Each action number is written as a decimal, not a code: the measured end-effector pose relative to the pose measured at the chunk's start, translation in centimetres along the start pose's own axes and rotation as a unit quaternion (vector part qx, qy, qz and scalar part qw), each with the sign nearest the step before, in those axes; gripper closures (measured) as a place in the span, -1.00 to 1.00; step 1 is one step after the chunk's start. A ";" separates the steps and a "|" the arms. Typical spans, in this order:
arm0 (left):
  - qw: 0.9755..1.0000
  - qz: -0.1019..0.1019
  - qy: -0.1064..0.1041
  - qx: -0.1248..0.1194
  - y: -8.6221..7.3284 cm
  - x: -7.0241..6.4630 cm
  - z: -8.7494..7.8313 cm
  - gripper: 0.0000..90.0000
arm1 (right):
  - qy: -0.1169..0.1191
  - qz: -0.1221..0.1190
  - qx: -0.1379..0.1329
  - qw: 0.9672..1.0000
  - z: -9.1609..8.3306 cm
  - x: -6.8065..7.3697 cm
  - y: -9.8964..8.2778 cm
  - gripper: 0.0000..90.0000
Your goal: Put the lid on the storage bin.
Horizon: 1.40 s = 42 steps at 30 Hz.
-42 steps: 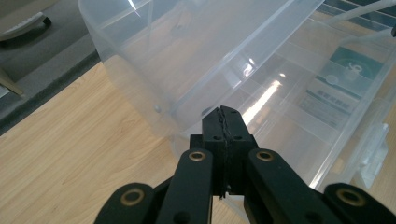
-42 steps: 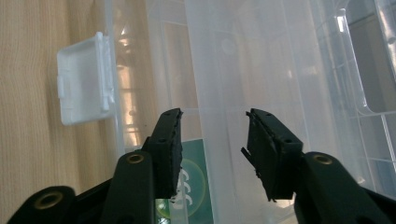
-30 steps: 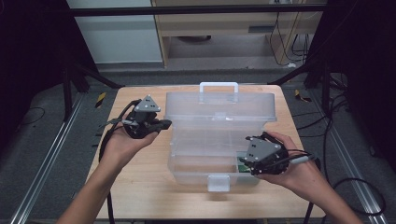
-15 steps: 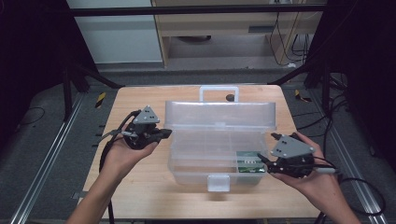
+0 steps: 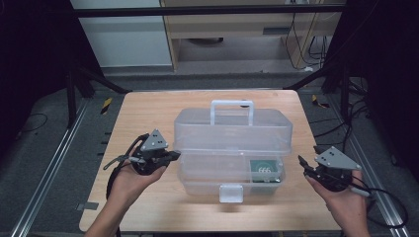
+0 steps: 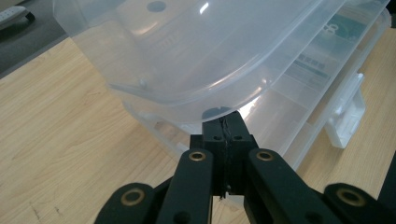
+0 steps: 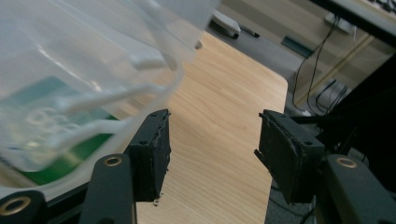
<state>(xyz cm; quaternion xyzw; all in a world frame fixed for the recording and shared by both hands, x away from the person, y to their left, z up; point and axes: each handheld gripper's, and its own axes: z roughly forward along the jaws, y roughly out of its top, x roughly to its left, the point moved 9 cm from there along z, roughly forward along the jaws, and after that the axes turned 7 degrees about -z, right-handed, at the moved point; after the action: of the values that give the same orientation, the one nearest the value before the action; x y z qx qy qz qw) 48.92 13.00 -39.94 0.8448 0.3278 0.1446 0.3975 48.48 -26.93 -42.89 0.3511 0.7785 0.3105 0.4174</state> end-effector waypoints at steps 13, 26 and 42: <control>1.000 0.003 0.008 0.029 -2.5 0.3 0.3 1.00 | -0.003 0.058 0.020 0.998 4.8 -0.2 -3.5 -0.05; 0.990 -0.076 0.119 0.006 -7.3 8.6 0.5 0.99 | 0.003 0.104 0.047 0.993 7.7 -0.8 -6.3 -0.13; 0.955 -0.231 0.181 0.032 -14.7 16.0 7.3 -0.78 | 0.033 0.169 0.085 0.981 12.9 0.3 -9.4 -0.39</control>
<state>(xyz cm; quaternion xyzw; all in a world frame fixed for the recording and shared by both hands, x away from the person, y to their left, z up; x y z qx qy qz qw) 58.00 26.41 -56.17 0.7179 0.5851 0.1886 0.3268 56.83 -29.52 -56.22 0.5017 0.7449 0.3206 0.3010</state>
